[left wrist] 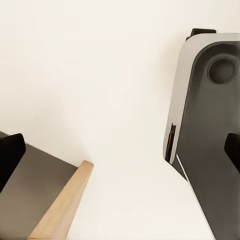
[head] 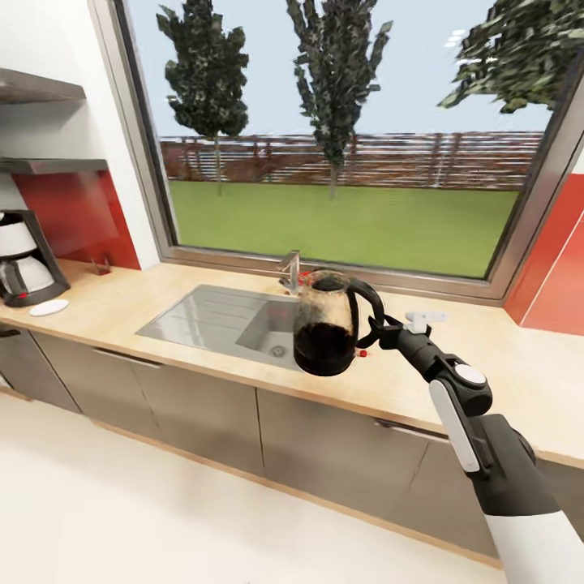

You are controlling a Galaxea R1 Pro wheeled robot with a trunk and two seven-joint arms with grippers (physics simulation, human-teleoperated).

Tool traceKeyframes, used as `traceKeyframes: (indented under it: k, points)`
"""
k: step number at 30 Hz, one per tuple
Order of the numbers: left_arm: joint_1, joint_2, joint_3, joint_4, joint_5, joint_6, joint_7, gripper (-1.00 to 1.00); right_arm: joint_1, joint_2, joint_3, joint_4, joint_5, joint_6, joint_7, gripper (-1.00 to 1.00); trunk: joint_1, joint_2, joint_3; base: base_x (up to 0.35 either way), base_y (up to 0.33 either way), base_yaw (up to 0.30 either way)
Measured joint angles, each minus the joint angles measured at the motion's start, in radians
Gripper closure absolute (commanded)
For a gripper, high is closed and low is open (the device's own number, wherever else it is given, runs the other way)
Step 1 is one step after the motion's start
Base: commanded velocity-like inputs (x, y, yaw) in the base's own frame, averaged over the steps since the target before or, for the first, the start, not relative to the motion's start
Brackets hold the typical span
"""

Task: Set up a coffee station on the kitchen countertop: keep the coffee maker on the countertop, move the bottle of coffee from the kitchen shelf to the counter next to the coffee maker, place a paper coffee filter on top of the coffee maker, put the saucer next to the coffee maker with the coffee cup on the saucer, and place the electric kettle next to the coffee maker.

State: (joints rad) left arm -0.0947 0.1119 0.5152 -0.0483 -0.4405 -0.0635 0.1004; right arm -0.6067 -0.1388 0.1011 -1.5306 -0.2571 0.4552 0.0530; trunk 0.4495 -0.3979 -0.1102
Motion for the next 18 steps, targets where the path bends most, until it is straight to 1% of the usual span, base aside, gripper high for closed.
traceKeyframes:
  k: [14,18]
  points:
    - [0.0,0.0,-0.003,0.001,0.0,-0.001,0.0,-1.0,0.0,0.001,0.0,0.001,0.0,0.0,0.0,1.0,0.0,0.0,0.008,0.0,0.0,0.273]
    - [0.0,0.0,-0.003,0.001,0.0,-0.001,0.0,-1.0,0.0,0.001,0.001,0.002,0.0,0.0,0.0,1.0,0.0,0.0,0.011,0.059,0.034,0.27]
